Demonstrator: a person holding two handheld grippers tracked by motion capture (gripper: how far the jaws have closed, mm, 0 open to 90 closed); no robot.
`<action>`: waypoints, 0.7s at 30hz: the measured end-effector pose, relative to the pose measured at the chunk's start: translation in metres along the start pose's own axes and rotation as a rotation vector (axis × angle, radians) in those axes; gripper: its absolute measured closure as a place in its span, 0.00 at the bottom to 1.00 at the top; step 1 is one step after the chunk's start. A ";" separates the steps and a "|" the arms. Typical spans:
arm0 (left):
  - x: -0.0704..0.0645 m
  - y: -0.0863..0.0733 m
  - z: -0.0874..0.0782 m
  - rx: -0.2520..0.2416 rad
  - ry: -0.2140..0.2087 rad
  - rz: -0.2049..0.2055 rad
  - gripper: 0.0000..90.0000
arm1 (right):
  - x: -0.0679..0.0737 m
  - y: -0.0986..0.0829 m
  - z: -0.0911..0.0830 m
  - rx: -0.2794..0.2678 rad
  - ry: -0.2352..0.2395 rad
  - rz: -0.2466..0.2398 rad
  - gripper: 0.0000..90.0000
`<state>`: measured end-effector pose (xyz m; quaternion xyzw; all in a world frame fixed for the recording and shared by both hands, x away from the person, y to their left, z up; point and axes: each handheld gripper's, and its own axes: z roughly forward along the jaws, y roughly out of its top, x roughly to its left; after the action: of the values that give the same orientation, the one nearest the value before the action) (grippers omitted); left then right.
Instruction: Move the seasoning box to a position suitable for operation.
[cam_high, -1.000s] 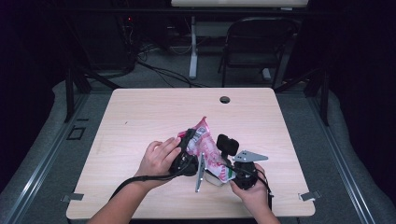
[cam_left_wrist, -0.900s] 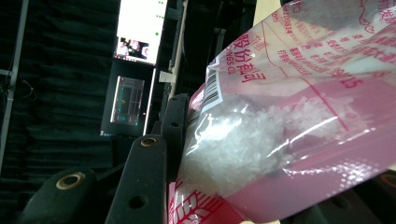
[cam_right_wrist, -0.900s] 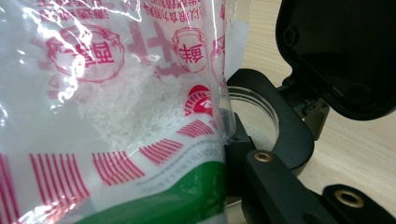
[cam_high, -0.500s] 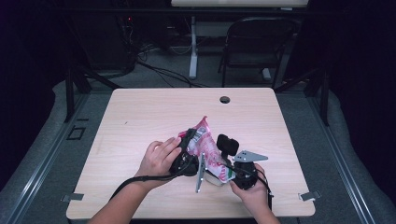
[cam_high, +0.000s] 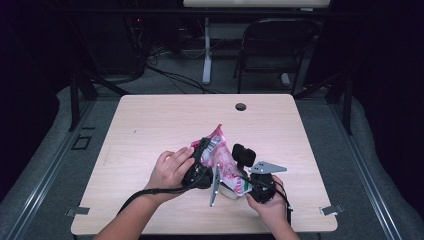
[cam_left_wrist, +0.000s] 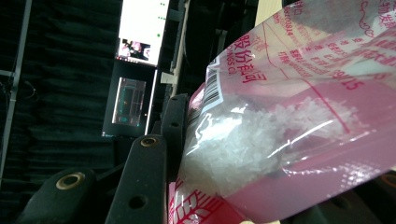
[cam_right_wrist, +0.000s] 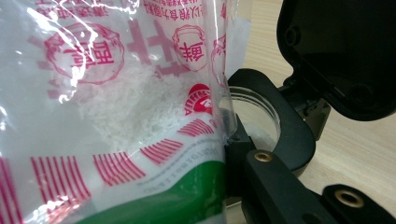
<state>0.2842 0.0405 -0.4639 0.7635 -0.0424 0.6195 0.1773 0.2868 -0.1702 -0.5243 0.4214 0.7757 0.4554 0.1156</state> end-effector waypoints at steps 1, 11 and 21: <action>0.000 0.000 0.000 0.000 0.000 0.001 0.75 | 0.000 0.000 0.000 0.002 0.001 0.000 0.99; 0.000 0.000 0.000 -0.009 0.004 -0.001 0.75 | 0.000 0.000 0.000 -0.001 0.000 -0.001 0.99; 0.001 0.001 0.000 -0.002 0.002 0.001 0.75 | 0.000 0.000 0.000 0.001 -0.002 -0.001 0.99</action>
<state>0.2837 0.0397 -0.4628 0.7626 -0.0433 0.6205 0.1777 0.2866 -0.1702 -0.5241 0.4215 0.7759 0.4547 0.1165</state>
